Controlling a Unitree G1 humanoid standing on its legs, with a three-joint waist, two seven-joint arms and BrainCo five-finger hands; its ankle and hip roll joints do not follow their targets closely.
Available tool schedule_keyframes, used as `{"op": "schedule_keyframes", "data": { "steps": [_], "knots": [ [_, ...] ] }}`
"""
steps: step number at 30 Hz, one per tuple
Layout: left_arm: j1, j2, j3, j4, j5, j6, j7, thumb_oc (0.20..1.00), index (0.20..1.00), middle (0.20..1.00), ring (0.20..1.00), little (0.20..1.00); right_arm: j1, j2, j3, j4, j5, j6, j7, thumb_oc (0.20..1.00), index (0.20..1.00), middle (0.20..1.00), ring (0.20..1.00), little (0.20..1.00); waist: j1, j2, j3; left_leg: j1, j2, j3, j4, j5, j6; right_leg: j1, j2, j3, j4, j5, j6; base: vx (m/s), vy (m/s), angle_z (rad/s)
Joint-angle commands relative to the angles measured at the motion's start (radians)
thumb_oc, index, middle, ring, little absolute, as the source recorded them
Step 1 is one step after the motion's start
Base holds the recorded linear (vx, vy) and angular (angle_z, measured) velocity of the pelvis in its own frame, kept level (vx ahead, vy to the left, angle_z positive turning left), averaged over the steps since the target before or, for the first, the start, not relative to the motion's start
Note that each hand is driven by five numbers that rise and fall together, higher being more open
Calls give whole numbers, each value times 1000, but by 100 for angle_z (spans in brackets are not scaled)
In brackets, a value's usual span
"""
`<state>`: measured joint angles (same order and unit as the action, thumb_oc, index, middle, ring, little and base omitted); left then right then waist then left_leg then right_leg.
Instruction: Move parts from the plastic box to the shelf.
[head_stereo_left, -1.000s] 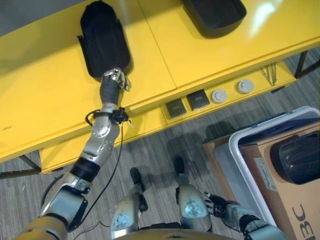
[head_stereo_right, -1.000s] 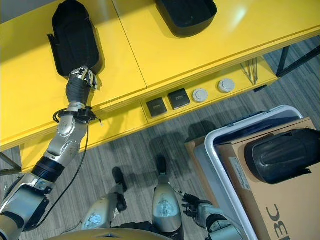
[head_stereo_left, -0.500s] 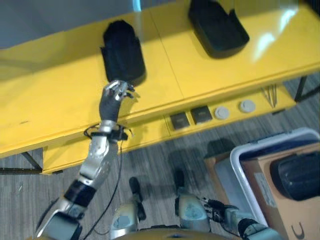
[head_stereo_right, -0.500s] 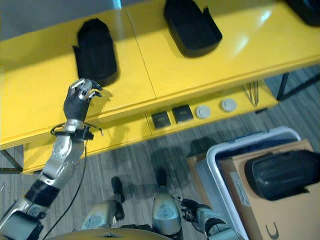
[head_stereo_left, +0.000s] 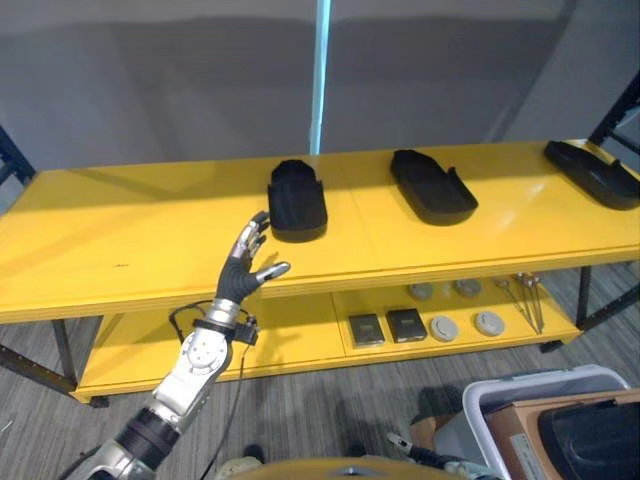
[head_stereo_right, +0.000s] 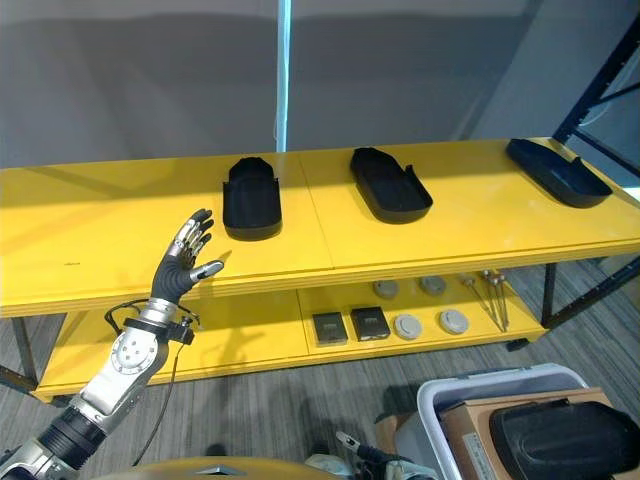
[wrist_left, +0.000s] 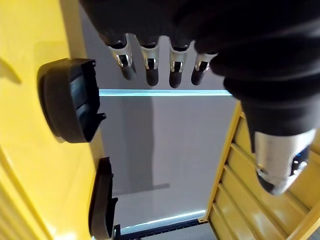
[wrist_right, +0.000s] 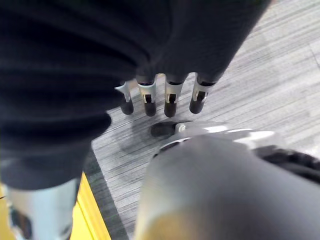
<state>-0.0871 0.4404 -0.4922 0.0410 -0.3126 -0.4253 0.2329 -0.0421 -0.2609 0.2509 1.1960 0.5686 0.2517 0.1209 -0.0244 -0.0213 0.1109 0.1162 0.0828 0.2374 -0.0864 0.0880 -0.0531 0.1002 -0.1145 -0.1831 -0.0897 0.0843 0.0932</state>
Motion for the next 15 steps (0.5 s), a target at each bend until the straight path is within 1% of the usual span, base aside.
{"op": "schedule_keyframes", "data": {
  "steps": [1, 3, 4, 5, 6, 7, 8, 9, 10, 11, 12, 13, 14, 15],
  "knots": [
    [-59, -10, 4, -16, 12, -87, -22, 1000, 1000, 1000, 1000, 1000, -49, -4, -5, 40, 29, 19, -9, 1000, 1000, 1000, 1000, 1000, -6, 3, 92, 80, 16, 146, -1, -152, 24, 77, 23, -154, 64, -115, -6, -40, -185, -111],
    [-66, -13, 2, -11, 31, -99, -17, 1000, 1000, 1000, 1000, 1000, -42, -2, -5, 42, 25, 26, 1, 1000, 1000, 1000, 1000, 1000, -12, 2, 95, 85, 13, 158, -1, -160, 27, 80, 29, -149, 47, -113, -9, 6, -207, -125],
    [-81, -18, -6, -11, 33, -91, -1, 1000, 1000, 1000, 1000, 1000, -29, -1, -9, 56, 9, 24, 1, 1000, 1000, 1000, 1000, 1000, -25, 5, 93, 99, 9, 148, 6, -186, 27, 90, 36, -123, 18, -118, -4, 48, -192, -87],
    [-82, -18, -6, -10, 34, -91, 0, 1000, 1000, 1000, 1000, 1000, -29, -1, -9, 57, 9, 23, 2, 1000, 1000, 1000, 1000, 1000, -23, 6, 93, 100, 9, 149, 6, -186, 27, 91, 37, -122, 17, -117, -4, 64, -295, -60],
    [-101, -25, -20, -8, 39, -92, 53, 1000, 1000, 1000, 1000, 1000, -10, -11, -37, 79, 17, 1, 6, 1000, 1000, 1000, 1000, 1000, -47, 4, 95, 90, 22, 166, 77, -207, 23, 79, 37, -88, 10, -111, -14, 8, -181, -50],
    [-103, -26, -21, -7, 43, -94, 59, 1000, 1000, 1000, 1000, 1000, -9, -12, -40, 80, 17, -1, 5, 1000, 1000, 1000, 1000, 1000, -48, 4, 95, 86, 26, 169, 93, -214, 23, 77, 38, -85, 10, -110, -15, -5, -292, -81],
    [-113, -35, -14, -7, 76, -104, 101, 1000, 1000, 1000, 1000, 1000, 3, -26, -64, 79, -4, -7, 8, 1000, 1000, 1000, 1000, 1000, -60, -4, 112, 21, 70, 165, 271, -188, -7, 73, 38, -55, 8, -100, -37, -34, -160, -75],
    [-120, -38, -10, -8, 71, -102, 120, 1000, 1000, 1000, 1000, 1000, 8, -32, -69, 79, -34, -12, 11, 1000, 1000, 1000, 1000, 1000, -60, -7, 124, -21, 88, 148, 352, -165, -24, 73, 41, -45, 8, -95, -47, -156, -235, -121],
    [-141, -42, 12, -1, 42, -100, 153, 1000, 1000, 1000, 1000, 1000, 18, -51, -77, 89, -99, -58, 48, 1000, 1000, 1000, 1000, 1000, -55, -13, 150, -119, 107, 102, 494, -112, -37, 57, 44, -24, 3, -71, -71, -153, -113, -124],
    [-143, -44, 19, -3, 49, -95, 170, 1000, 1000, 1000, 1000, 1000, 18, -56, -71, 91, -111, -31, 12, 1000, 1000, 1000, 1000, 1000, -49, -12, 154, -139, 89, 63, 511, -114, -33, 51, 44, -6, 2, -67, -70, -142, -31, -149],
    [-147, -47, 32, 1, 66, -85, 213, 1000, 1000, 1000, 1000, 1000, 15, -62, -63, 92, -131, -36, 17, 1000, 1000, 1000, 1000, 1000, -39, -13, 161, -164, 42, -6, 526, -137, -16, 41, 44, 38, 2, -61, -64, -16, 150, -109],
    [-143, -46, 55, 6, 62, -71, 262, 1000, 1000, 1000, 1000, 1000, 2, -65, -52, 89, -138, -32, 18, 1000, 1000, 1000, 1000, 1000, -25, -15, 162, -159, -48, -105, 471, -191, 20, 18, 49, 120, 2, -46, -48, 4, 185, -106],
    [-135, -45, 65, 5, 63, -68, 274, 1000, 1000, 1000, 1000, 1000, -4, -64, -46, 86, -145, -26, 19, 1000, 1000, 1000, 1000, 1000, -17, -16, 160, -142, -83, -149, 425, -210, 35, 10, 54, 155, 2, -39, -43, 19, 207, -145],
    [-122, -40, 80, 0, 64, -64, 281, 1000, 1000, 1000, 1000, 1000, -11, -61, -38, 83, -162, -22, 22, 1000, 1000, 1000, 1000, 1000, -9, -15, 156, -122, -118, -209, 367, -234, 55, 0, 61, 195, 8, -36, -39, 12, 131, -181]
  ]
}}
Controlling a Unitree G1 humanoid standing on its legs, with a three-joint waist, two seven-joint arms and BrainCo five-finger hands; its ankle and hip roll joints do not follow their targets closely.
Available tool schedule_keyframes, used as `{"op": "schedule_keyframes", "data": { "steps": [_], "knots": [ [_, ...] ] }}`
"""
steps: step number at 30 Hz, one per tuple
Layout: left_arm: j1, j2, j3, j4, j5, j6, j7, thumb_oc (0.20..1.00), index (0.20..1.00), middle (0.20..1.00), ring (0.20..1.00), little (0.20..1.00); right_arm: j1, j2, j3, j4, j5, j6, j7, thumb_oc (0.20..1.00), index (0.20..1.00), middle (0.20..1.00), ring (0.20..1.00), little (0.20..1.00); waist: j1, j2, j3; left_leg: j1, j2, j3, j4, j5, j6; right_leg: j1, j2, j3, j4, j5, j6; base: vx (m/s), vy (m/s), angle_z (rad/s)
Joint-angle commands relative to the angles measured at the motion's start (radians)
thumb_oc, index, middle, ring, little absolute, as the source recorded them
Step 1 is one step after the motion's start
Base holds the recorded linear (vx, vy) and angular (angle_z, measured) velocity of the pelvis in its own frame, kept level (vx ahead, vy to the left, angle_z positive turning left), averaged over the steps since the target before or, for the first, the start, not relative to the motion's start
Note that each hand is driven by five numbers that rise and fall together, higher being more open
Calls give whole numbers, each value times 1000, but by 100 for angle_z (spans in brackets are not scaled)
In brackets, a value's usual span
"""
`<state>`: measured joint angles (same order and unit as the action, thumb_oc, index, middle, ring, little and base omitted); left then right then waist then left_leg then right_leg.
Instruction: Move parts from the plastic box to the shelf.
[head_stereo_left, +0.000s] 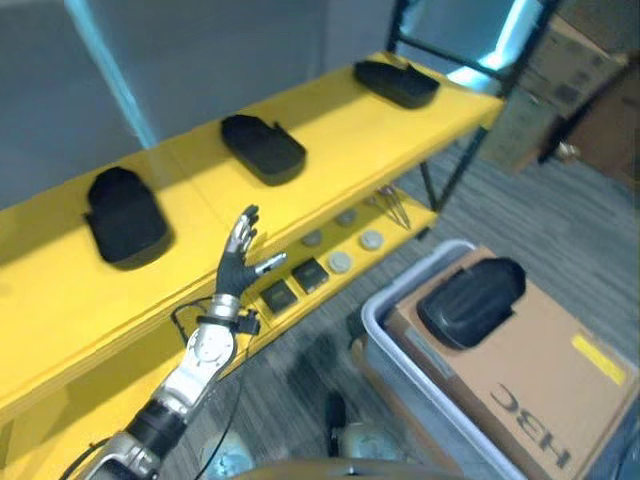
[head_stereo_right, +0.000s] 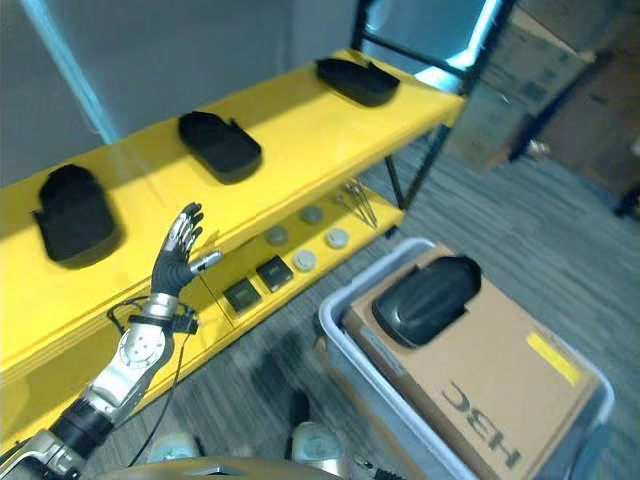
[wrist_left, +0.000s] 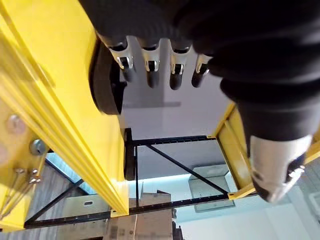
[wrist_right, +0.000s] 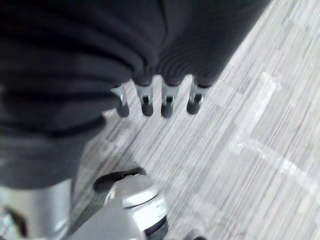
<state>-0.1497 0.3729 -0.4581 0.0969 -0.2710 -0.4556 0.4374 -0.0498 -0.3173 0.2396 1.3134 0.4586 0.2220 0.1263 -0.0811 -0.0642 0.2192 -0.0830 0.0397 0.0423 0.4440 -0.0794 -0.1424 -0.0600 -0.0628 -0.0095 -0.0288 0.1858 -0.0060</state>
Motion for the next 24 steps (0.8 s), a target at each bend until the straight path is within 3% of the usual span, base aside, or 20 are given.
{"op": "schedule_keyframes", "data": {
  "steps": [1, 2, 3, 4, 7, 11, 12, 13, 14, 16, 18, 21, 24],
  "knots": [
    [-54, 30, 53, -59, 24, -32, 73, 1000, 1000, 1000, 1000, 1000, -7, -3, -23, -35, -57, 11, 18, 1000, 1000, 1000, 1000, 1000, 51, 25, 44, 83, -88, -34, -188, -69, 151, 153, 10, 36, -49, -136, 61, -19, 180, -260],
    [-28, 38, 88, -68, 18, -22, 46, 1000, 1000, 1000, 1000, 1000, -11, 5, -10, -46, -78, 8, 22, 1000, 1000, 1000, 1000, 1000, 66, 30, 32, 108, -133, -132, -261, -83, 180, 134, 33, 96, -27, -141, 54, -38, 145, -215],
    [-24, 39, 93, -70, 10, -19, 36, 1000, 1000, 1000, 1000, 1000, -11, 6, -7, -50, -66, 4, 17, 1000, 1000, 1000, 1000, 1000, 67, 33, 29, 113, -139, -144, -278, -82, 185, 130, 38, 104, -22, -144, 52, -85, 248, -182],
    [-14, 36, 105, -76, -16, -4, -7, 1000, 1000, 1000, 1000, 1000, -9, 15, -6, -66, -1, -4, -4, 1000, 1000, 1000, 1000, 1000, 60, 44, 17, 140, -144, -147, -345, -70, 196, 123, 57, 114, -10, -160, 49, -86, 231, -91],
    [-16, 28, 83, -52, -39, -10, -73, 1000, 1000, 1000, 1000, 1000, 1, 32, -19, -91, 59, -7, -14, 1000, 1000, 1000, 1000, 1000, 44, 50, 1, 159, -150, -129, -384, -62, 208, 112, 62, 116, 7, -163, 54, -77, 226, -27],
    [-33, 21, 33, -23, -18, -10, -117, 1000, 1000, 1000, 1000, 1000, 2, 58, -1, -116, 48, -12, -40, 1000, 1000, 1000, 1000, 1000, 34, 40, 12, 185, -154, -113, -408, -74, 216, 52, 46, 99, 9, -113, 91, -89, 69, 47],
    [-31, 20, 14, -11, -3, 2, -124, 1000, 1000, 1000, 1000, 1000, 3, 69, 6, -117, 59, -12, -56, 1000, 1000, 1000, 1000, 1000, 34, 35, 19, 192, -150, -105, -412, -79, 217, 20, 36, 81, 25, -97, 107, -229, -75, -8],
    [-18, 20, 8, 13, 30, 11, -116, 1000, 1000, 1000, 1000, 1000, 1, 83, 5, -113, 52, -2, -55, 1000, 1000, 1000, 1000, 1000, 49, 36, 21, 189, -126, -58, -430, -59, 211, 5, 17, 13, 81, -112, 115, -251, -108, 2],
    [-15, 21, 6, 20, 37, 14, -108, 1000, 1000, 1000, 1000, 1000, 1, 87, 6, -114, 51, 3, -54, 1000, 1000, 1000, 1000, 1000, 57, 39, 21, 185, -116, -39, -438, -50, 211, 4, 9, -10, 102, -125, 116, -315, -203, -116],
    [-17, 28, -2, 69, 59, 47, -86, 1000, 1000, 1000, 1000, 1000, 2, 99, -3, -112, 30, 26, -73, 1000, 1000, 1000, 1000, 1000, 88, 55, 7, 171, -61, 35, -483, -8, 217, 32, -33, -94, 175, -194, 118, -232, -258, -126],
    [-8, 33, 3, 105, 62, 55, -63, 1000, 1000, 1000, 1000, 1000, 4, 101, -7, -106, 19, 24, -70, 1000, 1000, 1000, 1000, 1000, 111, 49, -1, 173, -32, 100, -489, -6, 208, 64, -67, -166, 148, -201, 124, -83, -258, -95],
    [3, 24, 11, 138, 81, 86, -53, 1000, 1000, 1000, 1000, 1000, 11, 91, -3, -112, 4, 0, -46, 1000, 1000, 1000, 1000, 1000, 121, 36, -5, 173, -17, 151, -491, -5, 179, 120, -63, -210, 42, -191, 115, -6, -259, -91],
    [4, 7, 13, 199, 125, 129, -32, 1000, 1000, 1000, 1000, 1000, 19, 76, 12, -135, -27, -77, -39, 1000, 1000, 1000, 1000, 1000, 112, 28, -13, 166, -2, 162, -473, -6, 153, 153, -43, -195, -28, -186, 105, 2, -220, -35]
  ]
}}
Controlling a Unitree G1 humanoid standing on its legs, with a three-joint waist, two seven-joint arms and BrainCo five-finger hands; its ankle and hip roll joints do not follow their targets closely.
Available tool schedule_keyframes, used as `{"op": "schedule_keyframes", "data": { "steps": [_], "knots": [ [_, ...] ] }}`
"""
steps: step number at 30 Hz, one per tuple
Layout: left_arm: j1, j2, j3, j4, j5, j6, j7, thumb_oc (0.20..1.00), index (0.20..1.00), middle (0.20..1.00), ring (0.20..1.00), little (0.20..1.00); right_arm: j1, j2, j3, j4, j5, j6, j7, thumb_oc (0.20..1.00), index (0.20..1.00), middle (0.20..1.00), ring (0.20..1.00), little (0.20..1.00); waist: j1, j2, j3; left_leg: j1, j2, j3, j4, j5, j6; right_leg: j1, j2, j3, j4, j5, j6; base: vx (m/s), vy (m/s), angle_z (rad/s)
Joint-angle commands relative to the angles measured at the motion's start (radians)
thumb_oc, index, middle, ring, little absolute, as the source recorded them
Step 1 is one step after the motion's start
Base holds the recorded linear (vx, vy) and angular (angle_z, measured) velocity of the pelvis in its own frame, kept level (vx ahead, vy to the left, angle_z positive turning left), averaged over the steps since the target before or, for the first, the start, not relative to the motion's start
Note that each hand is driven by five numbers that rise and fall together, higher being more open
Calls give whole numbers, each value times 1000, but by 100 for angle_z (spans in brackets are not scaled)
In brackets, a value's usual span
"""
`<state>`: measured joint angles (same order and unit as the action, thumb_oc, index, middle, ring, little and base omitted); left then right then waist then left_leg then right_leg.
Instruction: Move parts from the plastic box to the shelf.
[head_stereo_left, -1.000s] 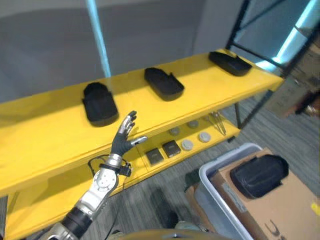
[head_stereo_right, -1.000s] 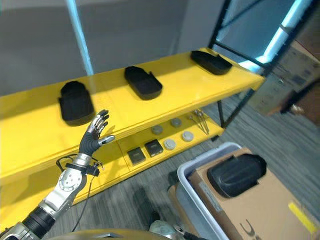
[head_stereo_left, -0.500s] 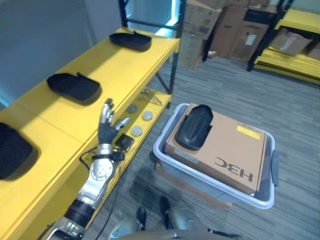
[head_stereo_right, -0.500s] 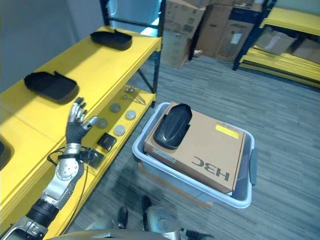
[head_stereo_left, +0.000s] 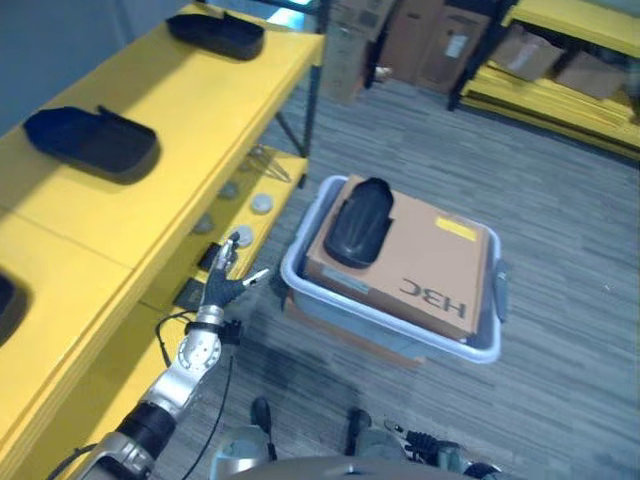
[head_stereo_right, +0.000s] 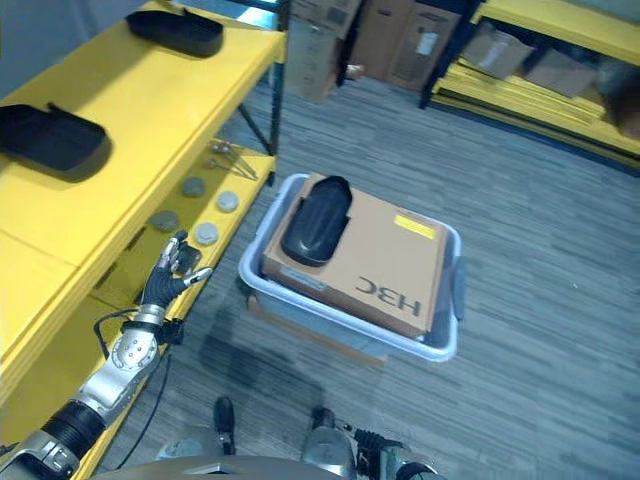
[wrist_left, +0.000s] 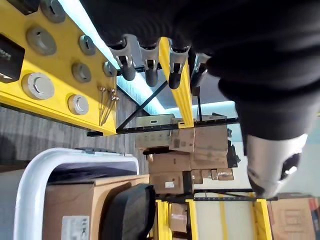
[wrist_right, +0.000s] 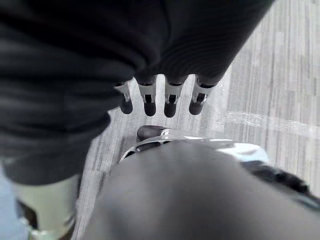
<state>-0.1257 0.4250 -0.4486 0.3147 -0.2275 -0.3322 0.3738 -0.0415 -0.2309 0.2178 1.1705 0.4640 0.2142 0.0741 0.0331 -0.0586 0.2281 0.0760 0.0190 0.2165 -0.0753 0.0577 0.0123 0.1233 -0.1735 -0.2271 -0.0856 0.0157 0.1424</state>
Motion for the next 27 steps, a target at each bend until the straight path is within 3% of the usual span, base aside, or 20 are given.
{"op": "schedule_keyframes", "data": {
  "steps": [1, 4, 5, 6, 7, 8, 10, 12, 13, 14, 17, 20, 24, 25, 27],
  "knots": [
    [-18, -51, 5, 12, 65, 9, 37, 1000, 1000, 1000, 1000, 1000, 12, -16, 41, -5, -29, -97, 10, 1000, 1000, 1000, 1000, 1000, -6, 21, -23, 4, 24, -9, 61, -148, -6, -30, 72, 23, 22, -17, -49, -17, -227, -6],
    [-10, -79, 8, 100, 36, 18, 70, 1000, 1000, 1000, 1000, 1000, 1, -43, 55, -59, -52, -172, 2, 1000, 1000, 1000, 1000, 1000, -18, 13, -13, -29, 20, -6, 180, -185, -4, -35, 70, 30, 31, -22, -72, -25, -124, -24],
    [-9, -89, 12, 143, 37, 15, 84, 1000, 1000, 1000, 1000, 1000, -6, -60, 67, -97, -91, -210, -18, 1000, 1000, 1000, 1000, 1000, -15, 8, 8, -83, 27, -18, 302, -188, -12, -30, 67, 33, 39, -21, -84, -54, -145, -21],
    [-7, -96, 28, 181, 31, 25, 87, 1000, 1000, 1000, 1000, 1000, -20, -83, 86, -131, -107, -268, -33, 1000, 1000, 1000, 1000, 1000, -5, 5, 32, -156, 39, -47, 429, -162, -25, -25, 71, 41, 47, -22, -101, -53, -136, -34],
    [-4, -99, 37, 201, 26, 22, 89, 1000, 1000, 1000, 1000, 1000, -30, -94, 94, -153, -40, -254, 3, 1000, 1000, 1000, 1000, 1000, -2, 4, 38, -185, 41, -68, 467, -148, -29, -26, 74, 48, 49, -22, -108, -18, -56, -51],
    [12, -100, 64, 237, 10, 30, 93, 1000, 1000, 1000, 1000, 1000, -46, -117, 92, -230, -64, -313, -39, 1000, 1000, 1000, 1000, 1000, 5, 10, 48, -209, 43, -102, 463, -130, -35, -22, 81, 64, 53, -24, -109, 13, 32, -56],
    [42, -111, 107, 294, 8, 25, 85, 1000, 1000, 1000, 1000, 1000, -42, -144, 85, -334, -76, -375, -75, 1000, 1000, 1000, 1000, 1000, 3, 16, 44, -200, 50, -106, 398, -114, -41, -24, 81, 67, 50, -23, -100, 33, 101, -46],
    [69, -120, 138, 344, 15, 3, 81, 1000, 1000, 1000, 1000, 1000, -25, -166, 73, -449, -86, -393, -96, 1000, 1000, 1000, 1000, 1000, -8, 20, 41, -185, 69, -96, 317, -86, -52, -19, 81, 66, 41, -24, -94, 34, 107, -44],
    [83, -124, 152, 372, 24, 2, 78, 1000, 1000, 1000, 1000, 1000, -10, -182, 64, -527, -110, -442, -120, 1000, 1000, 1000, 1000, 1000, -16, 21, 40, -176, 83, -86, 265, -66, -60, -13, 80, 64, 34, -26, -90, 83, 260, -24],
    [108, -139, 174, 454, 62, 8, 76, 1000, 1000, 1000, 1000, 1000, 19, -213, 31, -723, -187, -529, -167, 1000, 1000, 1000, 1000, 1000, -40, 26, 34, -152, 92, -65, 161, -47, -67, -1, 75, 62, 11, -31, -80, 87, 300, -4],
    [112, -146, 175, 546, 75, 46, 50, 1000, 1000, 1000, 1000, 1000, 27, -264, 12, -892, -244, -515, -214, 1000, 1000, 1000, 1000, 1000, -56, 32, 26, -129, 89, -80, 103, -37, -70, -13, 66, 64, 5, -28, -64, 71, 243, -4],
    [116, -138, 147, 617, 93, 64, 8, 1000, 1000, 1000, 1000, 1000, -26, -312, 12, -930, -271, -481, -262, 1000, 1000, 1000, 1000, 1000, -46, 36, 26, -93, 66, -91, 60, -47, -63, -28, 61, 56, -2, -19, -51, 88, 150, -18],
    [106, -118, 125, 659, 11, 76, -2, 1000, 1000, 1000, 1000, 1000, -173, -350, 49, -881, -285, -401, -347, 1000, 1000, 1000, 1000, 1000, -10, 39, 45, -84, 39, -109, 20, -50, -51, -57, 55, 37, -2, -9, -42, 31, 106, -2],
    [67, -100, 125, 687, -39, 62, -24, 1000, 1000, 1000, 1000, 1000, -322, -373, 90, -817, -275, -340, -412, 1000, 1000, 1000, 1000, 1000, 13, 44, 73, -105, 24, -129, 2, -45, -46, -86, 51, 25, -2, 0, -38, -135, 77, 10],
    [17, -90, 116, 708, -67, 48, -50, 1000, 1000, 1000, 1000, 1000, -476, -397, 115, -708, -250, -323, -451, 1000, 1000, 1000, 1000, 1000, 34, 49, 104, -139, 16, -147, -10, -34, -44, -119, 47, 11, -2, 9, -36, -179, 46, 21]
  ]
}}
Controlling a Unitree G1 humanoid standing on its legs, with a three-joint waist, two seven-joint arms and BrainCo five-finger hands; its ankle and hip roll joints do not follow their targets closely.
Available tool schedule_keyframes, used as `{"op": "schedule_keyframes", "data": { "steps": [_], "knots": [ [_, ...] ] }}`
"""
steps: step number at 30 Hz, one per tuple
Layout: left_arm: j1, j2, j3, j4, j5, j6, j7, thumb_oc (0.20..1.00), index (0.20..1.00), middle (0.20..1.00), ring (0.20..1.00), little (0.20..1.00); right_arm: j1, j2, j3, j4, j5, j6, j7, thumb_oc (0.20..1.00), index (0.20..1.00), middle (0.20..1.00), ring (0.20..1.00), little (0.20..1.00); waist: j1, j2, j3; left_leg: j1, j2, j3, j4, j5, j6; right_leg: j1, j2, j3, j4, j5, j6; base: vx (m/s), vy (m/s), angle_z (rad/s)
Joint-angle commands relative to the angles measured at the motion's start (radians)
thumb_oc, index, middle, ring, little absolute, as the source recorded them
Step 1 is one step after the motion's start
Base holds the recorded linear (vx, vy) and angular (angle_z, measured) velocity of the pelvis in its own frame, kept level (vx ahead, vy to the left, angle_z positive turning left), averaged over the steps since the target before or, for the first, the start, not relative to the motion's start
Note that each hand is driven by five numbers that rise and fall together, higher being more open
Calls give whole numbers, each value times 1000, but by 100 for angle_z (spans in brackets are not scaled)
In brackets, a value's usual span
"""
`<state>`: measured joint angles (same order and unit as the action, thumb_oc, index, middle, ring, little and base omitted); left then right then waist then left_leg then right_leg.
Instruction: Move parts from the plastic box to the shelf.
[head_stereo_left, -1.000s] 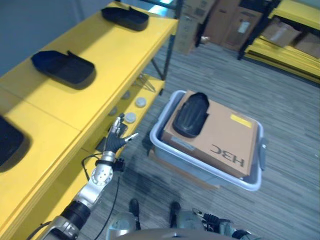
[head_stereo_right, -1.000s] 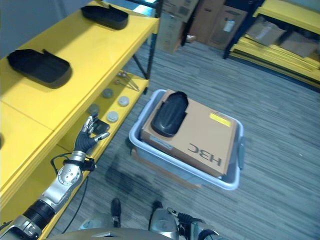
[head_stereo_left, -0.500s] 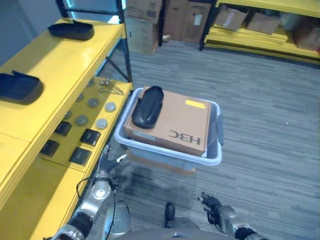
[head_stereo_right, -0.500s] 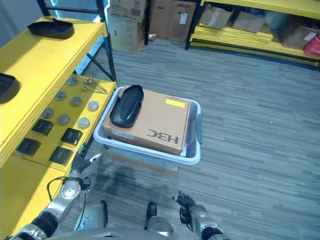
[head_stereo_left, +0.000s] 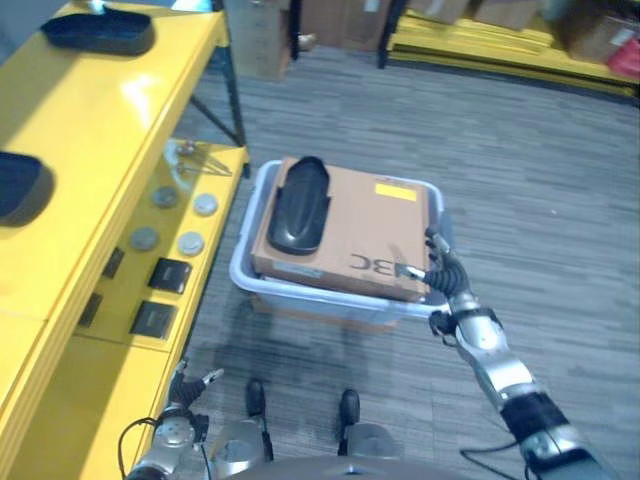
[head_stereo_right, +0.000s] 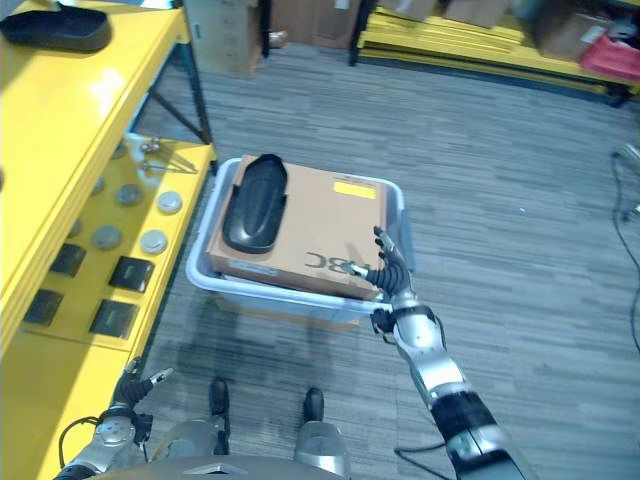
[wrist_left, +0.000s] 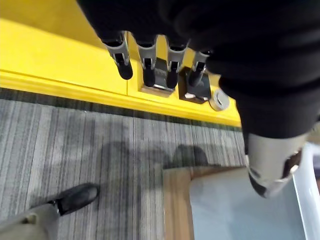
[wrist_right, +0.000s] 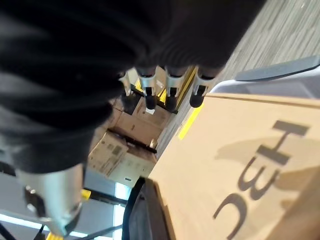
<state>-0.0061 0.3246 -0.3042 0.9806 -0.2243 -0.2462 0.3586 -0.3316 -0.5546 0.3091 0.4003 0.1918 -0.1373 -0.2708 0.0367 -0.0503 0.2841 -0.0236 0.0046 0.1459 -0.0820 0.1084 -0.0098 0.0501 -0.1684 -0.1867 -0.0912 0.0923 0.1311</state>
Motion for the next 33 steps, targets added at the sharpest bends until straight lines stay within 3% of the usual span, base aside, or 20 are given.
{"op": "schedule_keyframes", "data": {
  "steps": [1, 6, 9, 19, 20, 23, 25, 26, 27, 29, 31, 33],
  "knots": [
    [-129, 11, -41, 44, -80, -46, -52, 1000, 1000, 1000, 1000, 1000, -268, -92, 33, 132, 34, 28, -128, 1000, 1000, 1000, 1000, 1000, 47, 44, 67, -64, 26, -85, -5, -78, -20, -66, 39, -40, 4, -60, -23, -165, 23, 50],
    [-181, -3, -102, 25, -106, -75, -109, 1000, 1000, 1000, 1000, 1000, -534, -164, 67, 333, 39, 44, -195, 1000, 1000, 1000, 1000, 1000, 95, 69, 121, -143, 14, -108, -5, -56, -18, -125, 31, -74, 9, -47, -23, -80, 32, 45],
    [-185, -12, -136, 9, -132, -89, -142, 1000, 1000, 1000, 1000, 1000, -643, -195, 105, 387, 23, 104, -243, 1000, 1000, 1000, 1000, 1000, 116, 82, 144, -166, 8, -116, -5, -51, -15, -146, 25, -85, 18, -46, -23, 33, 41, 29],
    [-214, -4, -167, -20, -187, -88, -168, 1000, 1000, 1000, 1000, 1000, -788, -197, 201, 533, 7, 288, -213, 1000, 1000, 1000, 1000, 1000, 144, 110, 179, -190, -4, -129, -5, -44, -11, -182, 9, -100, 53, -53, -20, 14, 20, 7],
    [-220, -6, -165, -24, -194, -83, -164, 1000, 1000, 1000, 1000, 1000, -787, -185, 211, 556, -10, 359, -194, 1000, 1000, 1000, 1000, 1000, 143, 114, 185, -191, -3, -131, -5, -44, -12, -187, 6, -102, 60, -55, -19, 0, 0, 0],
    [-229, -4, -161, -36, -207, -73, -164, 1000, 1000, 1000, 1000, 1000, -780, -167, 231, 595, -28, 433, -128, 1000, 1000, 1000, 1000, 1000, 142, 120, 192, -192, -1, -131, -5, -43, -12, -193, 2, -104, 65, -55, -18, 0, 0, 0],
    [-239, -12, -163, -33, -210, -72, -161, 1000, 1000, 1000, 1000, 1000, -773, -144, 256, 663, -52, 466, -46, 1000, 1000, 1000, 1000, 1000, 143, 127, 198, -192, 1, -132, -5, -44, -13, -195, -2, -107, 68, -56, -19, 0, 0, 0],
    [-245, -13, -165, -32, -214, -71, -164, 1000, 1000, 1000, 1000, 1000, -778, -132, 274, 716, -89, 478, 56, 1000, 1000, 1000, 1000, 1000, 147, 131, 201, -191, 2, -133, -5, -43, -13, -196, -4, -110, 69, -55, -20, 0, 0, 0],
    [-245, -13, -165, -32, -214, -70, -165, 1000, 1000, 1000, 1000, 1000, -780, -131, 276, 722, -95, 476, 62, 746, 746, 746, 746, 746, 147, 132, 202, -191, 2, -134, -5, -43, -13, -196, -5, -111, 69, -55, -20, 0, 0, 0],
    [-250, -15, -167, -39, -212, -67, -173, 1000, 1000, 1000, 1000, 1000, -780, -118, 320, 785, -209, 514, 176, 200, 200, 200, 200, 200, 155, 139, 205, -193, 2, -138, -5, -39, -15, -194, -9, -120, 66, -52, -20, 0, 0, 0],
    [-246, -13, -172, -49, -205, -64, -178, 1000, 1000, 1000, 1000, 1000, -769, -118, 357, 832, -247, 543, 231, 200, 200, 200, 200, 200, 162, 143, 201, -192, 2, -145, -5, -36, -17, -189, -13, -134, 62, -49, -20, 6, -30, 6],
    [-243, -11, -172, -57, -202, -59, -179, 1000, 1000, 1000, 1000, 1000, -762, -123, 357, 847, -232, 545, 227, 200, 200, 200, 200, 200, 165, 145, 199, -191, 2, -148, -5, -35, -19, -186, -14, -140, 60, -48, -19, 3, -23, 11]
  ]
}}
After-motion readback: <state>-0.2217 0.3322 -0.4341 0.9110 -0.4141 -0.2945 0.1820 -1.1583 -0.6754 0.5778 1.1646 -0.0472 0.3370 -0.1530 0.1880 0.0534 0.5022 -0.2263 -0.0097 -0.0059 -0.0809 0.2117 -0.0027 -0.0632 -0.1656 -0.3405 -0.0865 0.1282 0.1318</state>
